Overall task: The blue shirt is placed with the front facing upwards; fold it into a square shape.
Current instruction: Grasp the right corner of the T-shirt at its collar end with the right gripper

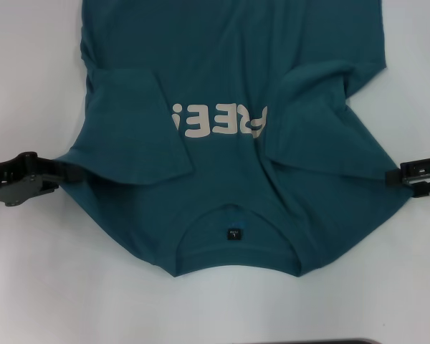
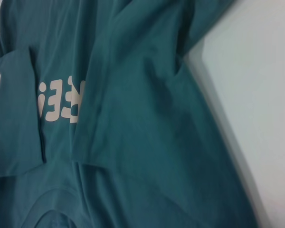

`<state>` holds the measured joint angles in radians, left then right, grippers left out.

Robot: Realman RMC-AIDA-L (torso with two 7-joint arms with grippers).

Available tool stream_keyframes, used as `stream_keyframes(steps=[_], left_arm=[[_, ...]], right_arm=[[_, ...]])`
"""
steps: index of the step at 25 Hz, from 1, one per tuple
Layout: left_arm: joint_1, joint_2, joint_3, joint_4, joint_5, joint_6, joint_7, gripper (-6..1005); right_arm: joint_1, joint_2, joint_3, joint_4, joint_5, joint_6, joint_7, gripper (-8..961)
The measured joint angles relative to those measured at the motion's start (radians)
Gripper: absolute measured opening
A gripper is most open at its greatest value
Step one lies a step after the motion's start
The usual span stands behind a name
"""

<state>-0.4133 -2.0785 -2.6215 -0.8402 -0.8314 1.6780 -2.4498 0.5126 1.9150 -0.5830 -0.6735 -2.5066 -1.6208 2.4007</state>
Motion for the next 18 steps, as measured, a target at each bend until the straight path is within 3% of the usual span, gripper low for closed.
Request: stream_keyframes(steps=[18], left_arm=[[-0.004,-0.003,0.006,-0.002,0.0,0.0,-0.001,48]], right_arm=[[0.019,0.011,0.012,0.012,0.021,0.004,-0.016,920]])
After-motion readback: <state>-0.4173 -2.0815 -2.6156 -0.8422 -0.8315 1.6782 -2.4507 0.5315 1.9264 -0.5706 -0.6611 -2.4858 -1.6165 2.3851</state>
